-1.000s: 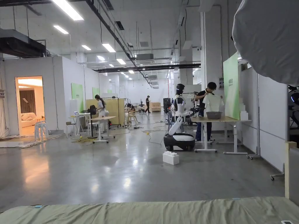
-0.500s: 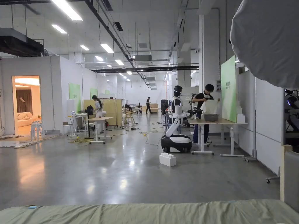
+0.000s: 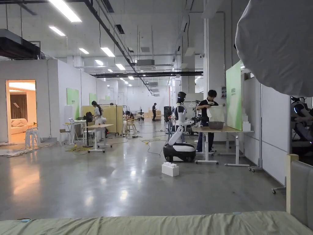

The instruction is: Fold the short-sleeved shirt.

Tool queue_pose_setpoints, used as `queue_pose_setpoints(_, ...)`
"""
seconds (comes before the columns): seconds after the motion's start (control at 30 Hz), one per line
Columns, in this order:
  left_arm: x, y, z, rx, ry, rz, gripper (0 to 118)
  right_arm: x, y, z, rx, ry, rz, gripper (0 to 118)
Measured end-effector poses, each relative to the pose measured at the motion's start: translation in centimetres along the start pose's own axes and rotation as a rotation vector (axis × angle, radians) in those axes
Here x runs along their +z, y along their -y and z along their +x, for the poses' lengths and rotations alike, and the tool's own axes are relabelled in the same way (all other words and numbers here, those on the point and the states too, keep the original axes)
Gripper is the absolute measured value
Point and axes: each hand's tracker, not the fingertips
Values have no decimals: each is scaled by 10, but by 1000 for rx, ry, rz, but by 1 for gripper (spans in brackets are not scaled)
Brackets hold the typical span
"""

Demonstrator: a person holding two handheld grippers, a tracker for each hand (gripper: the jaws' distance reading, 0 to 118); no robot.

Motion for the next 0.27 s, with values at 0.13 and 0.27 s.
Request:
queue_pose_setpoints(0.13,2,0,-1,0,-14,18,118,5,4,-6,163,15,63,118)
queue_pose_setpoints(0.27,3,-1,-4,34,-53,49,118,7,4,-7,166,-10,76,118)
